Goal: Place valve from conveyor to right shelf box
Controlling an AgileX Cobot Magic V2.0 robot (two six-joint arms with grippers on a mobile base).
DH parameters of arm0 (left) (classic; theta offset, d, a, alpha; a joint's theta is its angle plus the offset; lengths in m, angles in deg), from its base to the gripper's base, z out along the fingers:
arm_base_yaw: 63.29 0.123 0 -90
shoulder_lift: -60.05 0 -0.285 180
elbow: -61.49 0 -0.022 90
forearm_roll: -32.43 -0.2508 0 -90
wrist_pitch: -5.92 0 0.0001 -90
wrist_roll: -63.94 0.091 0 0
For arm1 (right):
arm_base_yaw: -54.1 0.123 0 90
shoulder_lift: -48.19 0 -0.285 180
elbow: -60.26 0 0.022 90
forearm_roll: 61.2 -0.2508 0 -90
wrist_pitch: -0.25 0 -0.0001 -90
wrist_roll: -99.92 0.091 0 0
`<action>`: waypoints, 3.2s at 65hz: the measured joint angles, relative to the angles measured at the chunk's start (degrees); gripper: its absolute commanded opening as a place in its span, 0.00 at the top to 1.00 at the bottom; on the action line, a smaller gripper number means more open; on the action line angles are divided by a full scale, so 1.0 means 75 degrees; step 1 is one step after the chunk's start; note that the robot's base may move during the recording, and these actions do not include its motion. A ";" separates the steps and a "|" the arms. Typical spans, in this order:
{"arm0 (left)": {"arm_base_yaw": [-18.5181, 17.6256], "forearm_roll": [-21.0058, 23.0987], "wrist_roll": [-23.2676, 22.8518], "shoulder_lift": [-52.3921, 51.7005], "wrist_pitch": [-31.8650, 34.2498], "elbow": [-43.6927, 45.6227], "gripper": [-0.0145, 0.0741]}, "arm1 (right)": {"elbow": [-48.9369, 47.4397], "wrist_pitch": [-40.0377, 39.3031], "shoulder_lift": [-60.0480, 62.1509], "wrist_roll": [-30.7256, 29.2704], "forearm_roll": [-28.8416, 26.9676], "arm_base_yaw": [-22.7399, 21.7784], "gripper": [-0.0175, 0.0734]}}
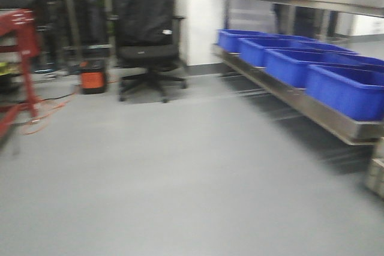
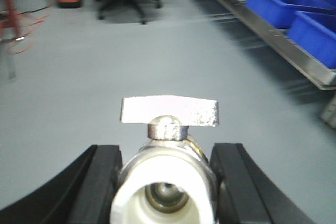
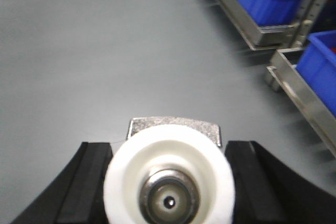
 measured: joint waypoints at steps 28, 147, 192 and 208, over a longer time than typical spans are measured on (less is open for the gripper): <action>0.0000 0.0000 0.0000 0.0000 0.0000 0.0000 0.96 | 0.0000 0.0000 0.0000 0.0000 0.0000 0.0000 0.99; 0.0000 0.0000 0.0000 0.0000 0.0014 0.0000 0.96 | 0.0000 0.0000 0.0000 0.0000 0.0015 0.0000 0.99; 0.0000 0.0000 0.0000 0.0000 0.0014 0.0000 0.96 | 0.0000 0.0000 0.0000 0.0000 0.0015 0.0000 0.99; 0.0000 0.0000 0.0000 0.0000 0.0014 0.0000 0.96 | 0.0000 0.0000 0.0000 0.0000 0.0015 0.0000 0.99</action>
